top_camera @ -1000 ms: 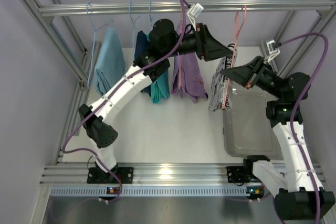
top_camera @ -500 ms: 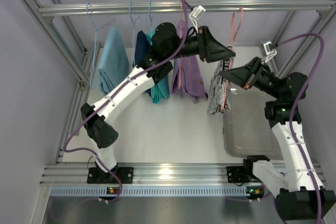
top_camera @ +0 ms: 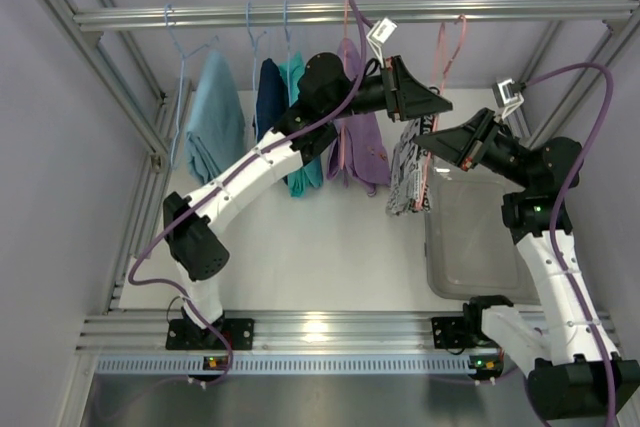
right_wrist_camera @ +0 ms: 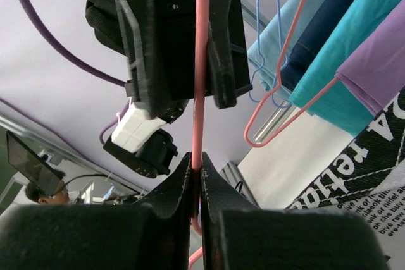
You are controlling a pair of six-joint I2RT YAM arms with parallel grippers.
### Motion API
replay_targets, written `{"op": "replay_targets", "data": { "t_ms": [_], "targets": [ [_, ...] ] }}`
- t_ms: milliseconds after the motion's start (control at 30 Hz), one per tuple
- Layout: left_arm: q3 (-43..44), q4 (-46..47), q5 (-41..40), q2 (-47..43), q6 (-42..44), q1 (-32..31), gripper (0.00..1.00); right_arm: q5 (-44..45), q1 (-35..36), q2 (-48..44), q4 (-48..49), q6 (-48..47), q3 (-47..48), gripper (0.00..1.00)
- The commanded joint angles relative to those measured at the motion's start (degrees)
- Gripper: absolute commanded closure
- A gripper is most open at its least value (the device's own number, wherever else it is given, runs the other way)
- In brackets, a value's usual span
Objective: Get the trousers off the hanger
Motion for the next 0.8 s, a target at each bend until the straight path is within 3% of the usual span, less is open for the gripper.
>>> {"op": "replay_targets", "data": {
  "t_ms": [0, 100, 133, 200, 233, 300, 367, 500, 767],
  "targets": [
    [0.03, 5.53, 0.79, -0.5, -1.71, -0.94, 0.73, 2.55, 1.0, -1.36, 5.59, -1.23, 0.71, 1.0],
    [0.03, 4.57, -0.26, -1.11, -1.63, -0.85, 1.0, 2.46, 1.0, -2.07, 2.88, -3.6, 0.63, 1.0],
    [0.03, 3.96, -0.44, -1.38, -1.54, -0.76, 1.0, 2.46, 1.0, -2.24, 1.56, -4.57, 0.71, 0.92],
    [0.29, 3.34, -0.7, -1.91, -1.01, -0.76, 1.0, 2.64, 1.0, -3.29, -6.65, -10.18, 1.76, 0.66],
    [0.38, 2.99, -0.88, -2.17, -0.75, -0.67, 1.0, 3.85, 0.65, -3.65, -11.68, -13.33, 3.77, 0.38],
    [0.99, 1.67, -1.32, -2.79, 0.39, -0.67, 1.0, 6.23, 0.21, -5.23, -22.39, -24.84, 5.98, 0.25],
    [1.52, 0.35, -1.58, -3.31, 1.09, -0.59, 1.0, 13.86, -0.5, -7.51, -35.76, -36.5, 8.18, 0.19],
    [2.48, -1.23, -2.55, -3.32, 1.1, -0.59, 1.0, 26.09, -0.59, -21.09, -39.68, -42.89, 1.52, 0.01],
    [3.72, -1.41, -2.81, -3.05, -0.66, -0.15, 1.0, 28.39, -0.59, -26.67, -53.73, -70.36, -0.34, 0.03]
  ]
}}
